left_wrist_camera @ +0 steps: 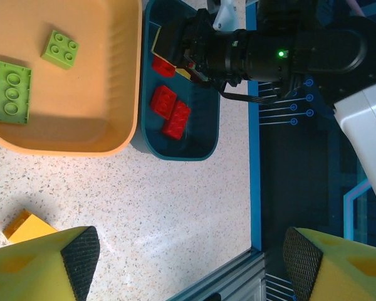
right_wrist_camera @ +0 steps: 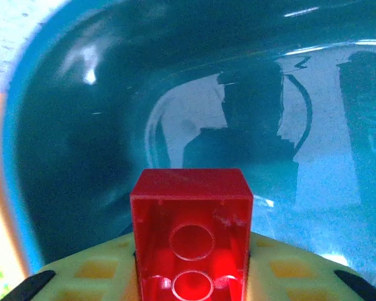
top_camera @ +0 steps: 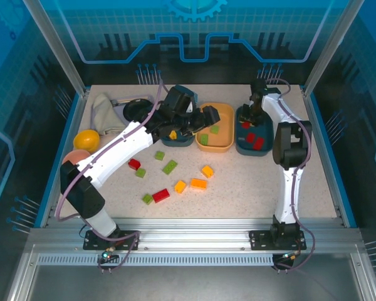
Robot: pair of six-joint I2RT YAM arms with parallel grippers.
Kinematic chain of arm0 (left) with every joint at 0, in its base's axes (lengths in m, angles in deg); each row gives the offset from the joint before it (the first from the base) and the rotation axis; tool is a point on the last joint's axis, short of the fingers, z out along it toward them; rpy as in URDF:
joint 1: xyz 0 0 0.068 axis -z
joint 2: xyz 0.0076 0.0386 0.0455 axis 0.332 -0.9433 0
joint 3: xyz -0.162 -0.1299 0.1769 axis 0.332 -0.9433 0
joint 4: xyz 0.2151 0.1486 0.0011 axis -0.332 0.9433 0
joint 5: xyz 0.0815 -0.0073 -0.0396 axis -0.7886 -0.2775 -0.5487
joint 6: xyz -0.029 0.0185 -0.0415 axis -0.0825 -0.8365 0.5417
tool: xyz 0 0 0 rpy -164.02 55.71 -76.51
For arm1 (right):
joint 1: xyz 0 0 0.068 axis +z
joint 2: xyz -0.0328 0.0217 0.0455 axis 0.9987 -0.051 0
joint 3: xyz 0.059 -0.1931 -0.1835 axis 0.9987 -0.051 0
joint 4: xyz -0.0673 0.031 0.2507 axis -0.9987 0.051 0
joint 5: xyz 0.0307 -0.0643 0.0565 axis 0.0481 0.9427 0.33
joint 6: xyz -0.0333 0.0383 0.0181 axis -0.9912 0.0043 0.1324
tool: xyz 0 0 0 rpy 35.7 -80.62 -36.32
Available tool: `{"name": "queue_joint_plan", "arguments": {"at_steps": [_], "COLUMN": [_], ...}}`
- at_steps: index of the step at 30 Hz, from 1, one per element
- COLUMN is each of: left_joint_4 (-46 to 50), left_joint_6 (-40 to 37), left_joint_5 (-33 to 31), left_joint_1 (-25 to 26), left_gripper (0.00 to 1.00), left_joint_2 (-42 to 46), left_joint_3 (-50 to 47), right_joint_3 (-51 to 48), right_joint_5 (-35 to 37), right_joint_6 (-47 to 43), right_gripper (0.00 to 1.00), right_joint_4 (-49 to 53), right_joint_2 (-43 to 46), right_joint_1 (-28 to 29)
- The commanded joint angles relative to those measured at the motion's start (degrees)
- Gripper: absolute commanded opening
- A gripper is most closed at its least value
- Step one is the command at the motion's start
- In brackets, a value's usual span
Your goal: Sort the legos into containers by color
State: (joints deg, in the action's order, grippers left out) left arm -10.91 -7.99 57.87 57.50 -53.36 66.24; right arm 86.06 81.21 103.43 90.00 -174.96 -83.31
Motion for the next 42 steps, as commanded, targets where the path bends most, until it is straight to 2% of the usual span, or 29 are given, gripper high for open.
{"name": "queue_joint_plan", "arguments": {"at_steps": [1,5,9,13,16,21,25,27,28,30,33,37,42], "left_joint_4": [0.9,2.5,6.7,13.5,15.2,20.4,17.3,15.7,15.1,13.2,12.6,12.8,14.7], "left_joint_6": [-1.1,-0.9,0.5,4.7,7.5,12.8,21.5,25.6,27.7,31.5,37.1,42.6,43.9], "left_joint_5": [-0.7,-2.1,-5.3,-8.3,-8.0,-6.1,-2.4,-1.6,-1.3,-0.6,-0.5,-0.6,-1.9], "left_joint_1": [0.5,0.6,0.5,0.4,0.4,0.3,0.4,0.8,0.9,1.0,1.2,1.9,2.8], "left_gripper": [0.81,0.81,0.8,0.8,0.8,0.81,0.82,0.83,0.83,0.84,0.85,0.86,0.86], "left_joint_2": [-0.1,0.5,1.9,4.2,6.3,6.9,6.5,5.5,4.8,3.6,1.8,0.1,-1.5], "left_joint_3": [2.2,2.0,1.6,-1.4,-6.5,-14.7,-22.4,-24.3,-25.0,-26.1,-26.9,-27.5,-27.7], "right_joint_3": [2.3,2.3,2.0,-3.0,-12.3,-32.8,-50.3,-58.0,-60.9,-66.9,-69.7,-69.3,-67.4], "right_joint_5": [-1.7,-1.7,-0.1,2.2,2.1,-0.2,-5.3,-8.1,-8.5,-7.6,-5.6,-5.2,-4.2], "right_joint_6": [-1.0,-1.8,-2.1,-2.9,-4.0,-4.2,-2.6,-0.3,1.2,4.3,6.1,5.3,4.0], "right_gripper": [0.43,0.6,0.62,0.62,0.63,0.73,0.84,0.89,0.98,1.0,1.0,1.0,1.0], "right_joint_4": [3.2,3.4,3.6,0.9,-4.1,-12.1,-18.5,-21.7,-22.9,-24.4,-22.6,-20.2,-18.9], "right_joint_2": [-1.3,0.3,6.2,18.2,30.2,48.9,61.9,67.4,69.8,75.1,79.5,81.5,81.6], "right_joint_1": [-1.2,-1.2,-0.4,3.0,8.4,21.6,32.9,36.6,38.0,41.2,43.6,43.9,43.7]}}
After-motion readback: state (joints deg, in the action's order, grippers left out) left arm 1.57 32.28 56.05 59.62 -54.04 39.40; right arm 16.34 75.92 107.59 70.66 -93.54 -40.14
